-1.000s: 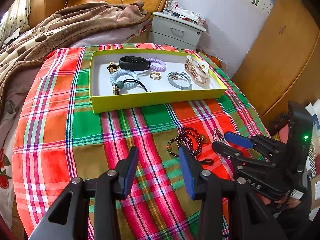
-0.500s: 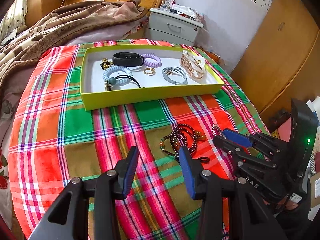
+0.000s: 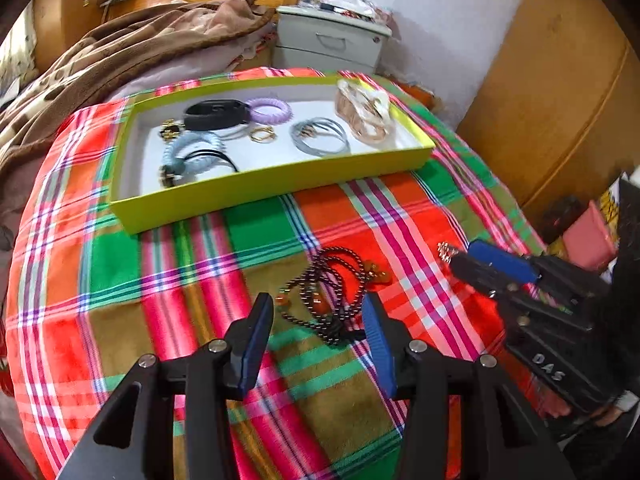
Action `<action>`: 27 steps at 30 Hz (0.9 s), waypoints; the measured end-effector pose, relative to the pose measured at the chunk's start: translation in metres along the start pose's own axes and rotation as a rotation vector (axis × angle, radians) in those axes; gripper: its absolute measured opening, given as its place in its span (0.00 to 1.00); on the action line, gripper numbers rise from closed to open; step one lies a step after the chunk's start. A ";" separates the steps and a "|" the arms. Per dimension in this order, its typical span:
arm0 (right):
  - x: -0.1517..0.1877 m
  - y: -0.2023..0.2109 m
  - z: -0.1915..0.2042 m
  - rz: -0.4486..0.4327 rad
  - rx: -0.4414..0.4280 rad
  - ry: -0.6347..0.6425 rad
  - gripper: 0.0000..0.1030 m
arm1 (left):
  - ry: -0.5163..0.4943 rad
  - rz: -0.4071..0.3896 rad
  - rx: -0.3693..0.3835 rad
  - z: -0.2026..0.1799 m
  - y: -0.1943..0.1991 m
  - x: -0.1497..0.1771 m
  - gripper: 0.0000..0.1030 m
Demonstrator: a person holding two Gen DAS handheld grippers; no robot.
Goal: Organize jewelry
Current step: 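Grasp the silver rhinestone hair clip with the right tool while the left tool grasps the brown bead bracelet, then carry the hair clip and brown bead bracelet into the yellow box with both tools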
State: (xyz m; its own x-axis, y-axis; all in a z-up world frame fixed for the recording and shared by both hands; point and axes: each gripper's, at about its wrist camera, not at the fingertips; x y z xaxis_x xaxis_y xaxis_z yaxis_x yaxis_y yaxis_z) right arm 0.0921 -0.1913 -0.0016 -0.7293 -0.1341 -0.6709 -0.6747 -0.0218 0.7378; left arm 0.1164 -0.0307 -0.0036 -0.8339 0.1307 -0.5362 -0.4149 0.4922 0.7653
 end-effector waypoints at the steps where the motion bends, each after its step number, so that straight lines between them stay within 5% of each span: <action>1: 0.000 0.000 0.000 -0.001 0.000 0.000 0.25 | -0.006 0.010 -0.001 -0.002 -0.003 0.001 0.47; 14: 0.002 -0.001 -0.012 -0.003 -0.006 -0.032 0.25 | -0.099 0.024 -0.127 -0.016 -0.019 0.002 0.45; 19: 0.002 0.000 -0.012 -0.007 -0.004 -0.035 0.25 | -0.086 0.016 -0.098 -0.013 -0.018 -0.001 0.22; 27: 0.002 0.002 -0.012 -0.012 0.002 -0.039 0.25 | -0.070 -0.007 -0.059 -0.012 -0.011 -0.001 0.13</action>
State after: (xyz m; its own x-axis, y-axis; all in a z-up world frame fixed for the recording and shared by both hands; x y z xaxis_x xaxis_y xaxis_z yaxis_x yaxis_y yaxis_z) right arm 0.0905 -0.2034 -0.0004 -0.7254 -0.0948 -0.6818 -0.6832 -0.0216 0.7299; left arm 0.1172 -0.0463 -0.0072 -0.8043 0.1884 -0.5636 -0.4429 0.4423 0.7799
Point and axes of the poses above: each gripper's, at about its wrist camera, not at the fingertips, and y roughly against the way its jaws point, z to its left, x to its underside, and after that the axes turned 11 degrees about x, right-handed
